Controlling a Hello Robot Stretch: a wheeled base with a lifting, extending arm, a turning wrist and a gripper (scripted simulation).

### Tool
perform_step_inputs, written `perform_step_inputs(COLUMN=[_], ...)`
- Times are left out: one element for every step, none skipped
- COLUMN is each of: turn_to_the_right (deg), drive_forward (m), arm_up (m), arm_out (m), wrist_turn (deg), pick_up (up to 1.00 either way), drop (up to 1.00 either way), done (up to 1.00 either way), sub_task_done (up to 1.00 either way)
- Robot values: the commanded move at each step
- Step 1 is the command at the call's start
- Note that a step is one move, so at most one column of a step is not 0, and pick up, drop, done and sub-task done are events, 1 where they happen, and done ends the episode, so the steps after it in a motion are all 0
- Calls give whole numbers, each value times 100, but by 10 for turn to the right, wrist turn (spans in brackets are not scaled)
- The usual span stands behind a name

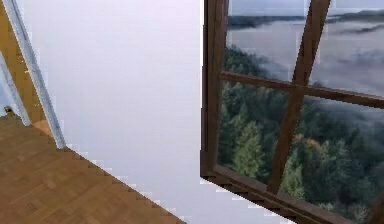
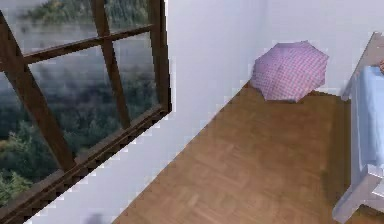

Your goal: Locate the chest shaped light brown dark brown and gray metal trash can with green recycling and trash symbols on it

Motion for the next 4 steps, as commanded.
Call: perform_step_inputs(turn_to_the_right=[0, -450, -90, 0], drive_forward=[50, 0, 0, 100], arm_up=[0, 0, 0, 0], arm_out=[0, 0, 0, 0], wrist_turn=[0, 0, 0, 0], pick_up=[0, 0, 0, 0], drop=[0, 0, 0, 0], done=[0, 0, 0, 0], sub_task_done=[0, 0, 0, 0])
